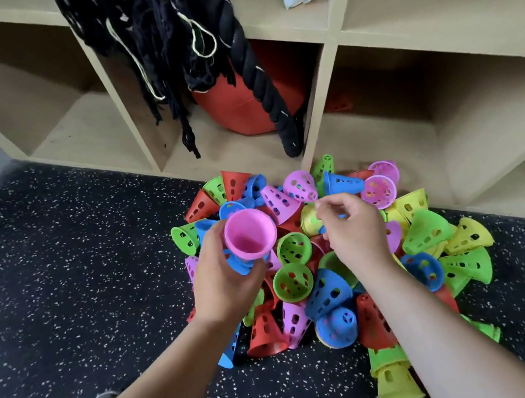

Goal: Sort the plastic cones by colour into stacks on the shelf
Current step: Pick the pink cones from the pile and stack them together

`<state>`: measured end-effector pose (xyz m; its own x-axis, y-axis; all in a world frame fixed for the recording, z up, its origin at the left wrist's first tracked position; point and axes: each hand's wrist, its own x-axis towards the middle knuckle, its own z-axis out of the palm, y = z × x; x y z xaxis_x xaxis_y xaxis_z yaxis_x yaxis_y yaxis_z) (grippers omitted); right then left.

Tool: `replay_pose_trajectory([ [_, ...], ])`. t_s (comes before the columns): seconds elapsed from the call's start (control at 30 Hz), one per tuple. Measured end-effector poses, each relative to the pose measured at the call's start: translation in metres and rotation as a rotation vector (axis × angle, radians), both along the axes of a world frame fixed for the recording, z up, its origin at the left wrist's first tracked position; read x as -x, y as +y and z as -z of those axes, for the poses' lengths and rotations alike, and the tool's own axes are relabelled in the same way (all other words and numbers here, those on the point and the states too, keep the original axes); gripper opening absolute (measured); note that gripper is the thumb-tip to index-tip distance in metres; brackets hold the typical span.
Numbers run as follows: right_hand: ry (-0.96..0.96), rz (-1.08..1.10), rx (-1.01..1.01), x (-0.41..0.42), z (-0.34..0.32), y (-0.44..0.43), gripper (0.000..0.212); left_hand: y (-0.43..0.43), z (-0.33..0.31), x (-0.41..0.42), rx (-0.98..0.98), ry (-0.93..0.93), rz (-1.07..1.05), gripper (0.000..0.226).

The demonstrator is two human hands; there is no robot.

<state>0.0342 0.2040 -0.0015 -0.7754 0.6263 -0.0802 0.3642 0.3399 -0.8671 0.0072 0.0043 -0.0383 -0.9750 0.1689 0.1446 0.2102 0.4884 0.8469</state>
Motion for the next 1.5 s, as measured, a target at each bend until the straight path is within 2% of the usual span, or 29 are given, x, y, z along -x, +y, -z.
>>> replay_pose_trajectory([
  [0.13, -0.109, -0.064, -0.228, 0.032, 0.019, 0.015, 0.033, -0.005, 0.009, 0.013, 0.010, -0.004, -0.020, 0.066],
  [0.23, -0.251, -0.248, -0.260, 0.056, 0.032, 0.021, 0.056, -0.005, 0.015, 0.022, 0.019, -0.009, -0.036, 0.067],
  [0.27, -0.299, -0.297, -0.277, 0.062, 0.035, 0.022, 0.058, -0.004, 0.017, 0.024, 0.019, -0.013, -0.041, 0.068],
  [0.37, -0.252, -0.239, -0.420, 0.071, 0.044, 0.025, 0.034, -0.001, 0.019, 0.031, 0.006, -0.017, -0.043, 0.071],
  [0.47, -0.218, -0.147, -0.528, 0.072, 0.051, 0.031, 0.022, 0.003, 0.023, 0.033, 0.001, -0.004, -0.019, 0.070],
  [0.5, -0.237, -0.165, -0.531, 0.073, 0.052, 0.033, 0.020, 0.004, 0.023, 0.033, 0.004, -0.003, -0.010, 0.070],
  [0.57, -0.333, -0.232, -0.521, 0.076, 0.053, 0.036, 0.044, 0.006, 0.023, 0.033, 0.015, -0.004, 0.000, 0.072],
  [0.6, -0.378, -0.248, -0.524, 0.078, 0.053, 0.037, 0.048, 0.007, 0.023, 0.032, 0.019, -0.005, 0.002, 0.073],
  [0.67, -0.386, -0.243, -0.528, 0.078, 0.052, 0.037, 0.033, 0.008, 0.023, 0.032, 0.021, -0.013, 0.004, 0.074],
  [0.77, -0.297, -0.201, -0.454, 0.069, 0.051, 0.037, 0.014, 0.009, 0.024, 0.031, 0.022, -0.032, 0.015, 0.072],
  [0.93, -0.138, -0.239, -0.278, 0.043, 0.048, 0.035, 0.009, 0.013, 0.024, 0.029, 0.028, -0.052, 0.006, 0.070],
  [1.1, 0.240, -0.089, -0.036, 0.017, 0.014, 0.025, 0.005, 0.016, 0.025, 0.022, 0.028, -0.056, -0.003, 0.068],
  [1.17, 0.372, -0.127, -0.003, 0.010, -0.006, 0.016, 0.005, 0.017, 0.025, 0.019, 0.039, -0.066, -0.009, 0.069],
  [1.23, 0.452, -0.225, -0.055, 0.005, -0.022, 0.007, 0.006, 0.019, 0.023, 0.016, 0.040, -0.074, -0.010, 0.069],
  [1.3, 0.447, -0.351, -0.126, 0.002, -0.031, -0.001, 0.009, 0.022, 0.018, 0.015, 0.022, -0.077, -0.007, 0.067],
  [1.4, 0.337, -0.488, -0.211, -0.002, -0.030, -0.007, 0.029, 0.026, 0.011, 0.012, -0.023, -0.061, -0.003, 0.064],
  [1.5, 0.374, -0.415, -0.087, 0.000, -0.025, -0.002, 0.035, 0.026, 0.007, 0.010, -0.059, -0.069, -0.009, 0.066],
])
